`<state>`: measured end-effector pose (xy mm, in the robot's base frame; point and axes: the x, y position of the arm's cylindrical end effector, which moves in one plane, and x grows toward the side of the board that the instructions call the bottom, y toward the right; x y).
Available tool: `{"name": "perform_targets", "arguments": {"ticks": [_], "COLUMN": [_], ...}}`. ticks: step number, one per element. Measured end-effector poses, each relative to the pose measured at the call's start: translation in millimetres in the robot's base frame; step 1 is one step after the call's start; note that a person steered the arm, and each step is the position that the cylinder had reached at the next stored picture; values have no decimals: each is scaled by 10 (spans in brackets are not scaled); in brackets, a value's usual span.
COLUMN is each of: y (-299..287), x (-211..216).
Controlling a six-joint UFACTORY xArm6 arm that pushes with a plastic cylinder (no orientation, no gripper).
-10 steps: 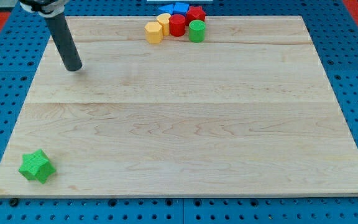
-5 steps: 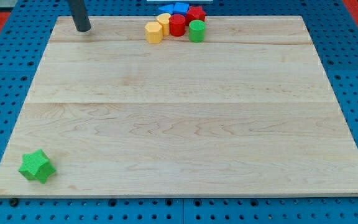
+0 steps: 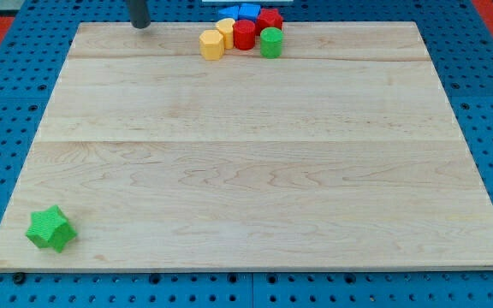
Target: Place the pointer to the top left of the red star
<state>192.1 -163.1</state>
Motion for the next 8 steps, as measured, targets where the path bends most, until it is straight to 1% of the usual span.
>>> {"name": "perform_targets", "arguments": {"ticks": [2,6,8], "y": [575,1470,2077], "x": [5,0,14]}}
